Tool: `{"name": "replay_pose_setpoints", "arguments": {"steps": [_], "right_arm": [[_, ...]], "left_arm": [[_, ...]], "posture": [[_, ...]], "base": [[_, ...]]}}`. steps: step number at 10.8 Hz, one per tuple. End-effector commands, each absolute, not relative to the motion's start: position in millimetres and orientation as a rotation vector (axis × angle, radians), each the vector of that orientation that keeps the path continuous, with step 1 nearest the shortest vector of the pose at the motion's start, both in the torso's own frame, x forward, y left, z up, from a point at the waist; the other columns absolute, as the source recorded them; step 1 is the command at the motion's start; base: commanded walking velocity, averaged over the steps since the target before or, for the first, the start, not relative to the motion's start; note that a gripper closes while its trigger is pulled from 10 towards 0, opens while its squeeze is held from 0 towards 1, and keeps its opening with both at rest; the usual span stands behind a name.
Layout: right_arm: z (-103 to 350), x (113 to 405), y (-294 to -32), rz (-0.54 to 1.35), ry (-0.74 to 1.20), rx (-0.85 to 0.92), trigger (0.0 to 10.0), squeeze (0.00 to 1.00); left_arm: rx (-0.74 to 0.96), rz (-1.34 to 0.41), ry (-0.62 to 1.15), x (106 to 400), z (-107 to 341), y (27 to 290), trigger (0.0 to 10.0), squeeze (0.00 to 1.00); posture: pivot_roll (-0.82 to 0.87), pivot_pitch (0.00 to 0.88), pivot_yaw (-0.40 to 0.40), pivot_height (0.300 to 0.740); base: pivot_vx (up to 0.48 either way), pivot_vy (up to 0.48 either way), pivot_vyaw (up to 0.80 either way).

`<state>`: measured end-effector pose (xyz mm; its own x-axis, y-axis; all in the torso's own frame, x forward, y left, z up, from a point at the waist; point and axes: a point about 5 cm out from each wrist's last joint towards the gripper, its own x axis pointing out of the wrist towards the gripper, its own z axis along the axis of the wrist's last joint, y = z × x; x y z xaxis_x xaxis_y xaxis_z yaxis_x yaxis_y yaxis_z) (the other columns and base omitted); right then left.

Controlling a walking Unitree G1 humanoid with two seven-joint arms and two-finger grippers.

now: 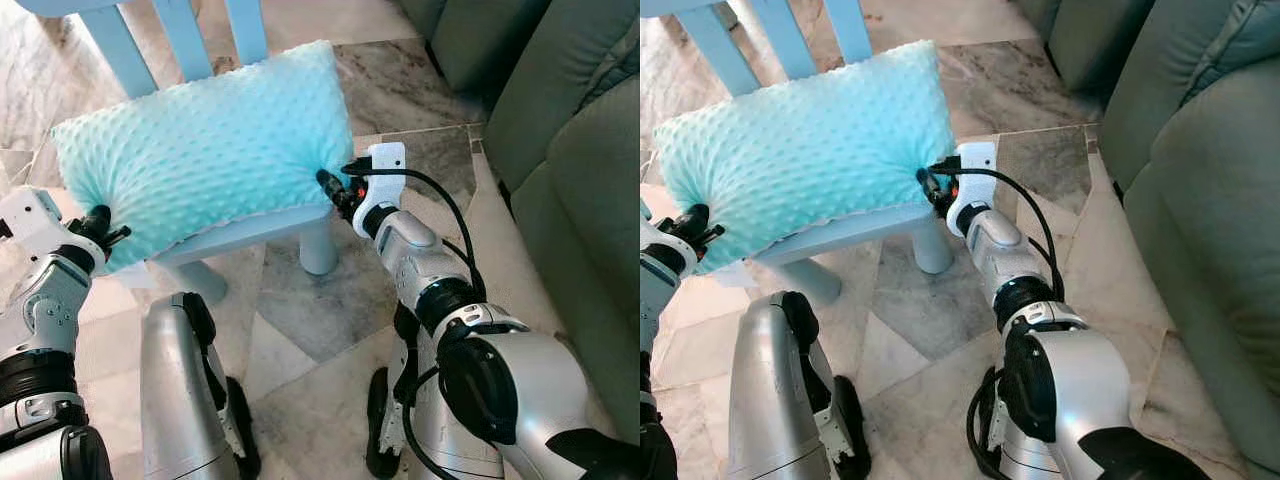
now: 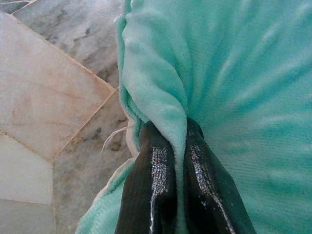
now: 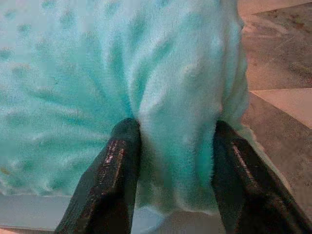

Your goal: Move the pillow to the sofa

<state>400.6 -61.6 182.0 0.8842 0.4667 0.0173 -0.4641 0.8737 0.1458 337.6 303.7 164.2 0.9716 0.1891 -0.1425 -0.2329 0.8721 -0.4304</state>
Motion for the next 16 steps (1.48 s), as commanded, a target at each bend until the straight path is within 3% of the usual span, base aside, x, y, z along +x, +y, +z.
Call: {"name": "replay_pose_setpoints", "arguments": {"steps": [1, 7, 11, 16], "right_arm": [[169.7, 396.7, -60.4, 0.486, 0.056, 0.143, 0.0, 0.00], [178.2, 399.7, -63.0, 0.473, 0.024, 0.139, 0.0, 0.00], [195.5, 403.0, -63.1, 0.486, -0.056, 0.173, 0.0, 0.00], [209.2, 404.4, -71.8, 0.530, -0.140, 0.214, 0.0, 0.00]], "left_arm": [[-0.460, 0.249, 0.146, 330.2, 149.3, 307.1, 0.0, 0.00], [-0.457, 0.271, 0.101, 330.6, 153.8, 310.4, 0.0, 0.00], [-0.355, 0.283, 0.022, 329.6, 163.0, 308.0, 0.0, 0.00], [-0.285, 0.385, -0.103, 324.9, 174.6, 318.8, 0.0, 0.00]], "posture": [[0.23, 0.438, -0.007, 0.403], [0.23, 0.439, -0.008, 0.403], [0.21, 0.431, -0.012, 0.403], [0.17, 0.354, -0.032, 0.403]], "base": [[0.000, 0.000, 0.00], [0.000, 0.000, 0.00], [0.000, 0.000, 0.00], [0.000, 0.000, 0.00]]}}
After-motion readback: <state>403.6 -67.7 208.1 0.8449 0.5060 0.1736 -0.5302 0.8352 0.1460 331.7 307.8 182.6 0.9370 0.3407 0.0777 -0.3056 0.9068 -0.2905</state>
